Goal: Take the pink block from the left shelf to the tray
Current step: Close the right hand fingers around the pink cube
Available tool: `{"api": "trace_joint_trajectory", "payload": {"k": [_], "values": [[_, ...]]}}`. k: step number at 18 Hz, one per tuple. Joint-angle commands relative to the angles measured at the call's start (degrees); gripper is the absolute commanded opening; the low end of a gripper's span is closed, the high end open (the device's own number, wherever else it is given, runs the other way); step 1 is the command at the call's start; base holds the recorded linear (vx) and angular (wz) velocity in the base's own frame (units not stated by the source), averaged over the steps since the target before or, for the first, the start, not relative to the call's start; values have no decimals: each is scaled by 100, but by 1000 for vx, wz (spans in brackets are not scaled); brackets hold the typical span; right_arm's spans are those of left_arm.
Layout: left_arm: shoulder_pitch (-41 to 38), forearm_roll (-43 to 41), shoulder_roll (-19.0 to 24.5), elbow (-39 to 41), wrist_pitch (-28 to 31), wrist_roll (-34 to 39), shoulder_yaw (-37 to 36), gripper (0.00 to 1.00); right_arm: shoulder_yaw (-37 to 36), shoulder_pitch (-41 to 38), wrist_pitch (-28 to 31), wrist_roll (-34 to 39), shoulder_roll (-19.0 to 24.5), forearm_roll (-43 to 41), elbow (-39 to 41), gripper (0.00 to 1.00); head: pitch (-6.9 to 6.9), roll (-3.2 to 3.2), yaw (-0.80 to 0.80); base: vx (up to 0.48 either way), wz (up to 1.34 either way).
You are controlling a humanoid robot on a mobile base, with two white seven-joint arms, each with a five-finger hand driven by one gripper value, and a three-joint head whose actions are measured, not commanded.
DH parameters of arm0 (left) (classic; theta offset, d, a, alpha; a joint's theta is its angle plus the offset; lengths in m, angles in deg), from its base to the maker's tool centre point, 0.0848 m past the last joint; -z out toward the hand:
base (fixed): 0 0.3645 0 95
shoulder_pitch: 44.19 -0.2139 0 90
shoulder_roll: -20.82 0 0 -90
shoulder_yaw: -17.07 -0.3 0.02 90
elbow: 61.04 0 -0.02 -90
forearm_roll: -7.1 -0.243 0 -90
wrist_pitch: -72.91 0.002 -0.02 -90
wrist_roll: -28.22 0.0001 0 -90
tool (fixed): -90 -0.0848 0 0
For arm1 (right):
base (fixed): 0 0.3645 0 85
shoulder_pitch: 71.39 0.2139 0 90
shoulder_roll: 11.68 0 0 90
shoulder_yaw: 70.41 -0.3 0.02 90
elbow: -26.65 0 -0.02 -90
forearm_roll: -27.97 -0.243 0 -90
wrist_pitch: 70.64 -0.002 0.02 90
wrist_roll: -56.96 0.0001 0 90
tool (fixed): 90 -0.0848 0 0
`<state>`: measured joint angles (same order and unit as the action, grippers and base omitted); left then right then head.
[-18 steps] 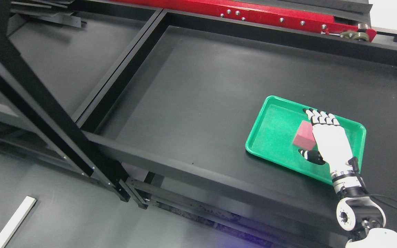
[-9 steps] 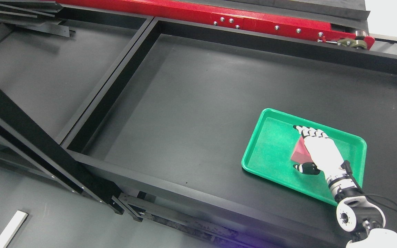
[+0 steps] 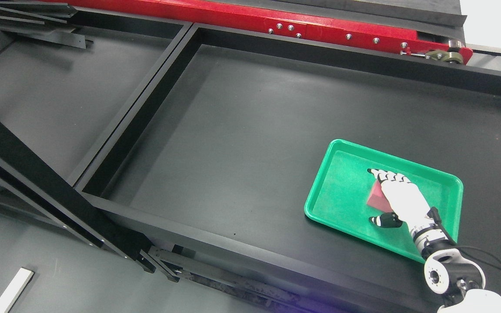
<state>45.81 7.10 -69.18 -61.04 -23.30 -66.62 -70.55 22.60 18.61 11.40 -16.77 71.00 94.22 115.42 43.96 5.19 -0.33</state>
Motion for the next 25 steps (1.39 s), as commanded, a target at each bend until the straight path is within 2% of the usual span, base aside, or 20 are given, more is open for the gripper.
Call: {"api": "trace_joint_trajectory", "payload": {"k": [1, 4, 11, 18, 25], "values": [[132, -9, 100, 100, -3, 0, 0, 100, 68, 105, 23, 122, -32, -24, -236, 97, 0, 0, 0, 0, 0], [132, -9, 100, 100, -3, 9, 0, 100, 68, 105, 15, 131, -32, -33, -254, 76, 0, 0, 0, 0, 0], [141, -9, 100, 100, -3, 0, 0, 100, -11, 166, -222, 114, -6, -428, -298, 2, 0, 0, 0, 0, 0], [132, 0, 100, 100, -3, 0, 0, 100, -318, 412, -258, -447, -24, -464, -298, 0, 0, 0, 0, 0, 0], [132, -9, 100, 100, -3, 0, 0, 100, -924, 518, -267, -2117, -146, -604, 78, 0, 0, 0, 0, 0, 0]]}}
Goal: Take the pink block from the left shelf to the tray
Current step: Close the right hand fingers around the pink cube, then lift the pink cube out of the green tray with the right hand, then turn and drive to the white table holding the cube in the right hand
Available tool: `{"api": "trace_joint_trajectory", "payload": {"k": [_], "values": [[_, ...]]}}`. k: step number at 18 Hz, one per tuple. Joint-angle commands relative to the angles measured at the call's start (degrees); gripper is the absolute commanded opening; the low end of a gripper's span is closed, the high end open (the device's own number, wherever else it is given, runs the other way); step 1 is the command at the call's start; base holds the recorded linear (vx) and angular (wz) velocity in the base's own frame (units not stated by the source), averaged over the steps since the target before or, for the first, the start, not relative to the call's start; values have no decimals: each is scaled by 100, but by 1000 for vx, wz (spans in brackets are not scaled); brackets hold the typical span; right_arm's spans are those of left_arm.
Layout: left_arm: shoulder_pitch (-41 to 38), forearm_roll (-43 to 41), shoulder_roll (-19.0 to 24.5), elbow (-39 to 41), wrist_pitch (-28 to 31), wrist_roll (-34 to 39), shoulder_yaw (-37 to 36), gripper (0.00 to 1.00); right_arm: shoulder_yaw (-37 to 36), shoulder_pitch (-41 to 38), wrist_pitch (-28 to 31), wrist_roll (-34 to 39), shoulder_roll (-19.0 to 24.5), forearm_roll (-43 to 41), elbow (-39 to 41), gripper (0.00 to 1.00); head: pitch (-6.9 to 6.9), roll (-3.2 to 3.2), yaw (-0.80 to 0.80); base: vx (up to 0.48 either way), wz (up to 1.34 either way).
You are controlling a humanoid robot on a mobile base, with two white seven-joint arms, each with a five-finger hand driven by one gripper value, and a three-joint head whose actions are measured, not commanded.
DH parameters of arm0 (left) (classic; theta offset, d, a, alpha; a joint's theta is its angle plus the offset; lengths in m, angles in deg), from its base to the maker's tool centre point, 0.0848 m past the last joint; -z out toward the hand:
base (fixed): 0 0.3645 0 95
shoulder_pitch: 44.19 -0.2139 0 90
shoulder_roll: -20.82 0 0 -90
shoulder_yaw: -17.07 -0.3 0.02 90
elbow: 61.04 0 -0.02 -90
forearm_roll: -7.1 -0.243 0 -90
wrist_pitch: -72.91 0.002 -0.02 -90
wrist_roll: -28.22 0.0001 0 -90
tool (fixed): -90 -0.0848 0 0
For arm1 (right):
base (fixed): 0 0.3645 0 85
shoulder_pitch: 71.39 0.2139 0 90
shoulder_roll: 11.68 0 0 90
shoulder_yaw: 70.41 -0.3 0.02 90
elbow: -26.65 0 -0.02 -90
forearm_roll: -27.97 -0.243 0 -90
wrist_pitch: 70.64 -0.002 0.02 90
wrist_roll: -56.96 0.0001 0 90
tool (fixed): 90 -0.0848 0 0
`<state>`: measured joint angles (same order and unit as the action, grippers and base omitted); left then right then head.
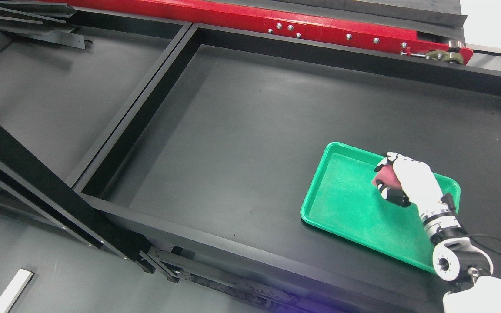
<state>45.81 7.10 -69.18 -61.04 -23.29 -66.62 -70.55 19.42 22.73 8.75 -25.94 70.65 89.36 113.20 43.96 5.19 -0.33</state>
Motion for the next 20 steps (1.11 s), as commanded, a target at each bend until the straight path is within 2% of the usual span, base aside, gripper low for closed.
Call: {"api": "trace_joint_trajectory", "payload": {"k": [1, 5, 20], "values": [[132, -9, 100, 100, -4, 0, 0, 100, -703, 89, -2, -1445, -155, -214, 493, 0, 0, 0, 0, 0, 0], [132, -9, 100, 100, -4, 0, 0, 100, -844, -95, -169, -1895, -156, -496, 960, 0, 0, 0, 0, 0, 0], [141, -9, 100, 100, -4, 0, 0, 100, -844, -333, -284, -1957, -112, -804, 1110, 0, 0, 0, 0, -43, 159]]}}
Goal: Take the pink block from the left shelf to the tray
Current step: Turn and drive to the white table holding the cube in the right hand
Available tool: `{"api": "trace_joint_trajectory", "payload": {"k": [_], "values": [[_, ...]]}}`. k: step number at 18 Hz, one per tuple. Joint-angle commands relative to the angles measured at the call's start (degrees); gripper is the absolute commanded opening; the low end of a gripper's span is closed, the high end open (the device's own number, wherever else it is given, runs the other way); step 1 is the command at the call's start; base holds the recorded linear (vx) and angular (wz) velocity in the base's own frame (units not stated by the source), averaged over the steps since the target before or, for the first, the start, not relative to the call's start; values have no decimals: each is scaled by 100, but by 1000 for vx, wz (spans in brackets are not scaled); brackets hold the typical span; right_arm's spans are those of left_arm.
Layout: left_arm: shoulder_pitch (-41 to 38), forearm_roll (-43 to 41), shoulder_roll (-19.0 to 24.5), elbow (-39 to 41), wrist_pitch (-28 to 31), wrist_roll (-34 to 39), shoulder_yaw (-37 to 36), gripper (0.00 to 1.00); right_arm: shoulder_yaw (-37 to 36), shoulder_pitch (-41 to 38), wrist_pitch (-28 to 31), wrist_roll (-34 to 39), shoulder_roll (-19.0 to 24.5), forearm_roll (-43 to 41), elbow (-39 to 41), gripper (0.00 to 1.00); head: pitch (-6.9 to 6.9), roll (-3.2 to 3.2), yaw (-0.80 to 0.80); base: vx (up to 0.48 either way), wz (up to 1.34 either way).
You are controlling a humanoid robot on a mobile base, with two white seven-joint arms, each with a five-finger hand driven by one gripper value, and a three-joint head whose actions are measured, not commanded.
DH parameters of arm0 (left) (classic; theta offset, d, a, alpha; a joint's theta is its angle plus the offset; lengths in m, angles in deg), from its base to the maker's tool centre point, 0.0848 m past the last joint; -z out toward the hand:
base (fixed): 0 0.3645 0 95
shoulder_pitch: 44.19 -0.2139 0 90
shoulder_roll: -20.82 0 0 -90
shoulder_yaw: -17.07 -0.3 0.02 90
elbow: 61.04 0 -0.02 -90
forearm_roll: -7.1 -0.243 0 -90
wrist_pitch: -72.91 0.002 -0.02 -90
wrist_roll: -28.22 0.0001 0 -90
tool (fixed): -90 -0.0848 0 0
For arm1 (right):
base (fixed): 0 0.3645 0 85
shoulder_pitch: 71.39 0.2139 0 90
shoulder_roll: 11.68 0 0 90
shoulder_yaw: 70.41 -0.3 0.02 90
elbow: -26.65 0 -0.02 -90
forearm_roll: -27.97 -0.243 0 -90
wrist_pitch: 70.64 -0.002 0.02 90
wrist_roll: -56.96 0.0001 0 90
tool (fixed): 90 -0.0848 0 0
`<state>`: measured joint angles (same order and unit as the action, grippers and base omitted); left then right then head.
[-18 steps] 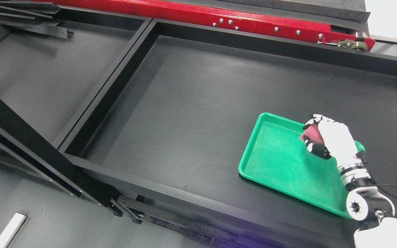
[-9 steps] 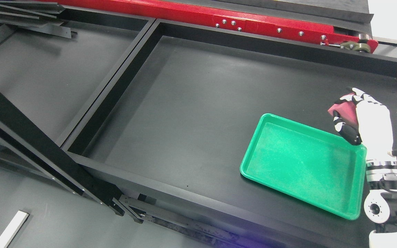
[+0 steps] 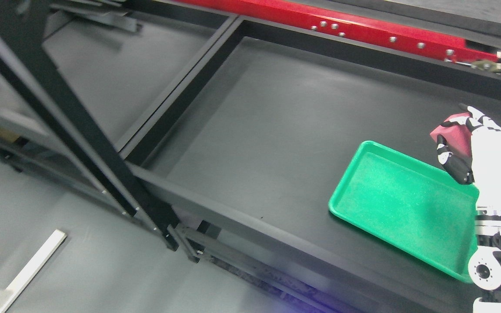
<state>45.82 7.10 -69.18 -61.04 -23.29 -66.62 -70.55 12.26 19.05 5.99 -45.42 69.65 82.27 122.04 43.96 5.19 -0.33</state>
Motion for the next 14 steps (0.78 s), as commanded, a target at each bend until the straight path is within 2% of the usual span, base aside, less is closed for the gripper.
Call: {"api": "trace_joint_trajectory", "payload": {"k": [1, 6, 14], "values": [[131, 0, 100, 100, -4, 0, 0, 100, -128, 26, -7, -9, -21, -112, 226, 0, 0, 0, 0, -122, 509], [131, -9, 100, 100, -4, 0, 0, 100, -128, -70, -42, -9, -21, -139, 226, 0, 0, 0, 0, -136, 638], [131, -9, 100, 100, -4, 0, 0, 100, -128, -141, -43, -9, -56, -262, 226, 0, 0, 0, 0, -150, 882]]}}
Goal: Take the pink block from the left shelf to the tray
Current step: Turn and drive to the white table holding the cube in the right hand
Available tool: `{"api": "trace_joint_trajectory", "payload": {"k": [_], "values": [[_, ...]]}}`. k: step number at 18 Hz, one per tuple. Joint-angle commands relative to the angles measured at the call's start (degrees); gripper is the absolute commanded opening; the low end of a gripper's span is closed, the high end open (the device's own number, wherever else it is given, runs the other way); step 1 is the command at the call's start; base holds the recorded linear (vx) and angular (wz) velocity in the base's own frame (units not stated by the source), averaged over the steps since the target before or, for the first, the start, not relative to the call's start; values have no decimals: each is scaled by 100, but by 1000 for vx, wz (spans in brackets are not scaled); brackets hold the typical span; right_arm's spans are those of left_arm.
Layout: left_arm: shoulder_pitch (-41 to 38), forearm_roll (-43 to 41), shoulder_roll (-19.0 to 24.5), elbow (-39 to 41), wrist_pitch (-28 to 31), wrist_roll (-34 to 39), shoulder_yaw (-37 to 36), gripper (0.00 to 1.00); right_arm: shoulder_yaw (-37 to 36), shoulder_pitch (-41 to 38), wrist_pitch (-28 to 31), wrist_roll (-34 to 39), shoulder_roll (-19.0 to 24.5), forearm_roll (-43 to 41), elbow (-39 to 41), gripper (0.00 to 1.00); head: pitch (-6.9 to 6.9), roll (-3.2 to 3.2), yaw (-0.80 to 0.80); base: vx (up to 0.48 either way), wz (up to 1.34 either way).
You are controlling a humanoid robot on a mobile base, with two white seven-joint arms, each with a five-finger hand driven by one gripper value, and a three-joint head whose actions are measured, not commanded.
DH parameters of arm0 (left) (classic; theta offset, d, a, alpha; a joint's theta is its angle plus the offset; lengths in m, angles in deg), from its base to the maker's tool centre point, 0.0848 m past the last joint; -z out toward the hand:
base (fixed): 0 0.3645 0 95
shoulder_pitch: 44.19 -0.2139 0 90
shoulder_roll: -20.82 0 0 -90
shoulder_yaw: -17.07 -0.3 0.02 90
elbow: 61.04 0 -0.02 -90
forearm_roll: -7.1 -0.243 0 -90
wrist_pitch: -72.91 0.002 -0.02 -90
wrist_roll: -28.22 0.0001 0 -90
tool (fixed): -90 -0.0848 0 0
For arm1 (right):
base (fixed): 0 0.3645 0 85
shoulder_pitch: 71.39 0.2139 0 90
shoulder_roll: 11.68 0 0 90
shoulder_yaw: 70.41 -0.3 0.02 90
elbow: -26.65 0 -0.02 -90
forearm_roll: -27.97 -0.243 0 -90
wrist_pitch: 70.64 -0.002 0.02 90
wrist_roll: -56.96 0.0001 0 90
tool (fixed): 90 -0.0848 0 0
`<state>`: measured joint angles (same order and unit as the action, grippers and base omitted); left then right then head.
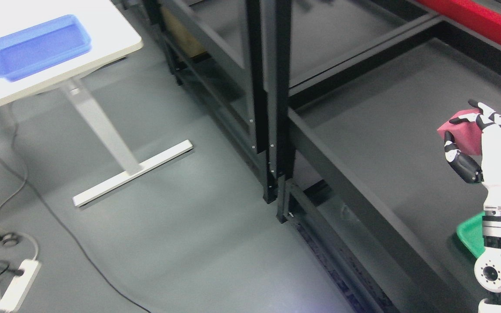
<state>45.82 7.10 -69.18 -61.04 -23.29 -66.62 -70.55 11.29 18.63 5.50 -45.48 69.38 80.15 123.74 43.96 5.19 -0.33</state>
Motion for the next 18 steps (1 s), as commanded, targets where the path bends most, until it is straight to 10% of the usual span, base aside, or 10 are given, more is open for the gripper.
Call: {"api": "trace_joint_trajectory", "payload": {"k": [1, 18], "values": [[132, -9, 100, 100, -4, 0, 0, 100, -40, -99, 6, -4, -37, -59, 56, 0, 0, 0, 0, -149, 930], [132, -9, 100, 100, -4, 0, 0, 100, -40, -82, -3, -4, -108, -173, 48, 1, 0, 0, 0, -82, 589]]}}
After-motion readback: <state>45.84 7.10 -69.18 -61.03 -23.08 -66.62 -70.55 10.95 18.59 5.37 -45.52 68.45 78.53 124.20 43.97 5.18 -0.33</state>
